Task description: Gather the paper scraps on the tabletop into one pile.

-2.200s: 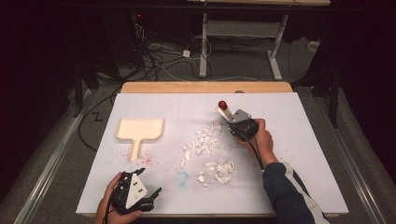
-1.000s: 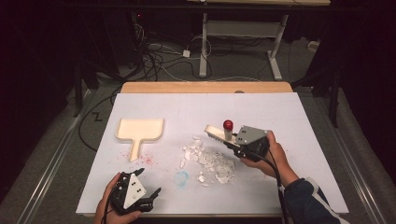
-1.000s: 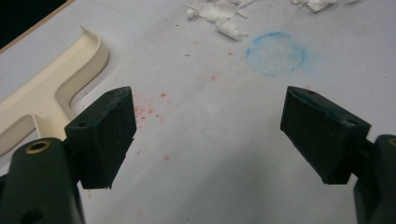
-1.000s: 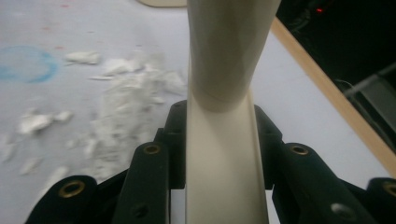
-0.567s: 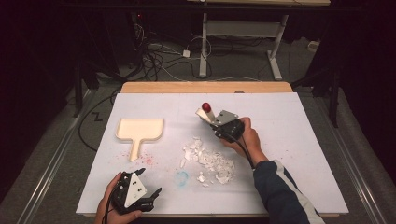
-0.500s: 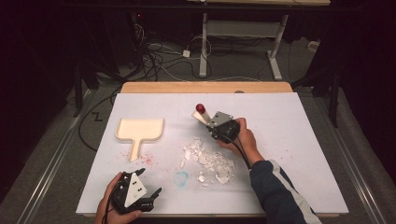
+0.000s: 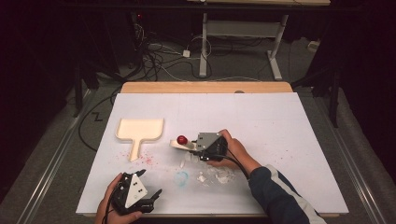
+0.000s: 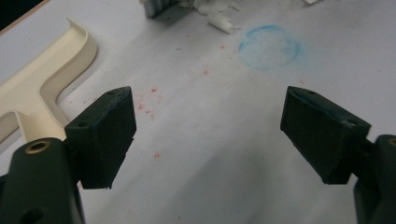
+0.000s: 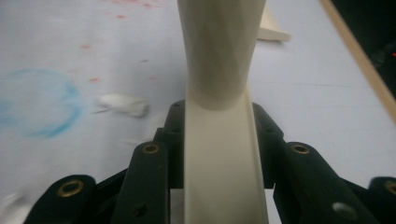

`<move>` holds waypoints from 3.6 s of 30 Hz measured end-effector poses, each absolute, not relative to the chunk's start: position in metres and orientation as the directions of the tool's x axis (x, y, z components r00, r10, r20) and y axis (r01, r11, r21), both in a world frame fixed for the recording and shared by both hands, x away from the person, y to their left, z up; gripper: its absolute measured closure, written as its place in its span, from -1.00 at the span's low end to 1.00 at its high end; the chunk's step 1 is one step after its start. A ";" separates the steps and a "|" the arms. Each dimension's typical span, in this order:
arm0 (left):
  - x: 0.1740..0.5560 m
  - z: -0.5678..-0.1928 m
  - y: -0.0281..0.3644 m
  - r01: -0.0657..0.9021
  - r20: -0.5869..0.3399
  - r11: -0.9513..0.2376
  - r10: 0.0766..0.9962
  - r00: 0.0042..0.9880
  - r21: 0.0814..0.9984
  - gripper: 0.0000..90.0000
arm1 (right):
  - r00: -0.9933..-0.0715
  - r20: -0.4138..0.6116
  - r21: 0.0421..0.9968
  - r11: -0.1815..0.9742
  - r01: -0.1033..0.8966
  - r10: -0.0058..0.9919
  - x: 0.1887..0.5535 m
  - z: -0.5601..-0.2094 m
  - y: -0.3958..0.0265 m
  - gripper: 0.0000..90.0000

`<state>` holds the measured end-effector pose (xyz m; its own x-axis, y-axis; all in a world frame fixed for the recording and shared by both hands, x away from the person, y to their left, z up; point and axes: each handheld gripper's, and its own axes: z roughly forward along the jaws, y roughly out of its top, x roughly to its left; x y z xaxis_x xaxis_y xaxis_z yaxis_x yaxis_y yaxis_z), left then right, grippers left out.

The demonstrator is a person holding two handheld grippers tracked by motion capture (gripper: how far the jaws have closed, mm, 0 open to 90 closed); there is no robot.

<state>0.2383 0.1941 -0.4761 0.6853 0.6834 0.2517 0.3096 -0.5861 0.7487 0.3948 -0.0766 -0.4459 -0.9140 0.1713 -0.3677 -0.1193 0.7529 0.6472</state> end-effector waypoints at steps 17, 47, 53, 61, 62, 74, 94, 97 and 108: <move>0.238 -0.476 0.192 0.305 0.264 -0.601 0.675 0.689 0.739 -0.61 | -0.888 -0.380 0.746 0.653 -0.128 0.260 0.369 -0.406 -0.141 0.51; 0.235 -0.473 0.187 0.277 0.287 -0.624 0.648 0.705 0.731 -0.61 | -0.573 -0.232 0.718 0.535 0.444 0.786 0.321 -0.434 -0.183 0.50; 0.235 -0.473 0.186 0.272 0.286 -0.626 0.643 0.710 0.731 -0.61 | -0.595 -0.198 0.753 0.509 0.417 0.779 0.316 -0.439 -0.142 0.50; 0.235 -0.474 0.186 0.274 0.286 -0.628 0.642 0.712 0.728 -0.61 | -0.593 -0.213 0.786 0.496 0.368 0.776 0.321 -0.438 -0.117 0.51; 0.235 -0.474 0.186 0.274 0.288 -0.629 0.642 0.711 0.727 -0.61 | -0.595 -0.196 0.796 0.481 0.367 0.779 0.321 -0.435 -0.121 0.51; 0.234 -0.474 0.185 0.273 0.296 -0.642 0.634 0.714 0.716 -0.61 | -0.603 -0.171 0.807 0.461 0.368 0.779 0.312 -0.407 -0.180 0.50; 0.234 -0.474 0.183 0.275 0.296 -0.649 0.628 0.720 0.709 -0.60 | -0.778 -0.105 0.692 0.608 0.390 0.619 0.252 -0.418 -0.217 0.50; 0.235 -0.474 0.185 0.276 0.290 -0.638 0.636 0.715 0.719 -0.60 | -0.789 -0.117 0.692 0.619 0.371 0.603 0.254 -0.420 -0.201 0.50; 0.235 -0.473 0.186 0.270 0.292 -0.638 0.634 0.716 0.722 -0.60 | -0.814 -0.125 0.732 0.607 0.311 0.567 0.272 -0.416 -0.149 0.51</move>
<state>0.2351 0.1856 -0.4733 0.7163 0.6336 0.2922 0.2697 -0.6377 0.7215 0.2719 -0.1488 -0.4156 -0.8141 0.5672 -0.1246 0.3108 0.6068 0.7315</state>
